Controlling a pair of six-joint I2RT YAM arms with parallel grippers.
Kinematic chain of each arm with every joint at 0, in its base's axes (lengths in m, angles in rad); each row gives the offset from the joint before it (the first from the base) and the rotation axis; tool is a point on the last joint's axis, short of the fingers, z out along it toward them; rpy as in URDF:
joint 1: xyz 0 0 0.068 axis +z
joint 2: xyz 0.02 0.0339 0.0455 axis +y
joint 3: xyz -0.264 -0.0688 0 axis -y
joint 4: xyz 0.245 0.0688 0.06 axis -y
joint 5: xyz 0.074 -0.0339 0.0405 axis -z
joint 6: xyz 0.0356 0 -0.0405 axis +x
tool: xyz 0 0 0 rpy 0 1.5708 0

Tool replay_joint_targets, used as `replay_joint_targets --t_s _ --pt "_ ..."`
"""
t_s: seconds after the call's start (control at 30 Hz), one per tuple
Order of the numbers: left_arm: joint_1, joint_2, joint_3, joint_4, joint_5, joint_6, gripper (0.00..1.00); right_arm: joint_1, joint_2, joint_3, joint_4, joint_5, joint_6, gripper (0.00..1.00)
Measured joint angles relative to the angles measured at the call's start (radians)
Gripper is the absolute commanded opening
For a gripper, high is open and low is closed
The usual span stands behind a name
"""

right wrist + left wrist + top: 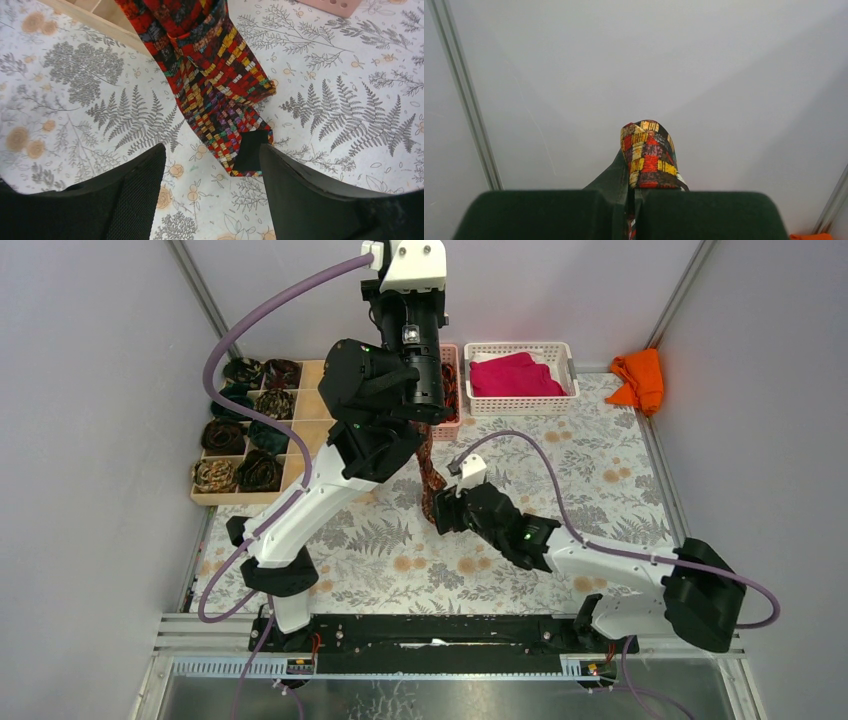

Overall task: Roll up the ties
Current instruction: Place the tie at the center of the board.

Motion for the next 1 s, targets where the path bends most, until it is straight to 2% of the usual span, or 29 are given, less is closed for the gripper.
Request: replay_joint_targets --t_s 0.43,0.6,0.67,0.8,0.97,1.0 --pt "0.0 -0.008 0.0 -0.008 0.0 -0.006 0.04 0.071 0.198 0.108 0.196 0.167 -0.159 0.76" --pt "0.0 -0.021 0.0 -0.007 0.0 -0.005 0.04 0.072 0.309 0.169 0.233 0.241 -0.201 0.72" --pt "0.0 -0.024 0.0 -0.007 0.0 -0.001 0.04 0.072 0.358 0.185 0.242 0.279 -0.226 0.65" --pt "0.0 -0.032 -0.001 -0.006 0.0 0.009 0.05 0.072 0.426 0.199 0.241 0.336 -0.277 0.26" --pt "0.0 -0.055 -0.032 0.0 0.0 0.022 0.04 0.072 0.449 0.211 0.241 0.398 -0.333 0.1" --pt "0.0 -0.058 -0.038 0.001 0.0 0.024 0.04 0.072 0.451 0.217 0.243 0.411 -0.344 0.03"
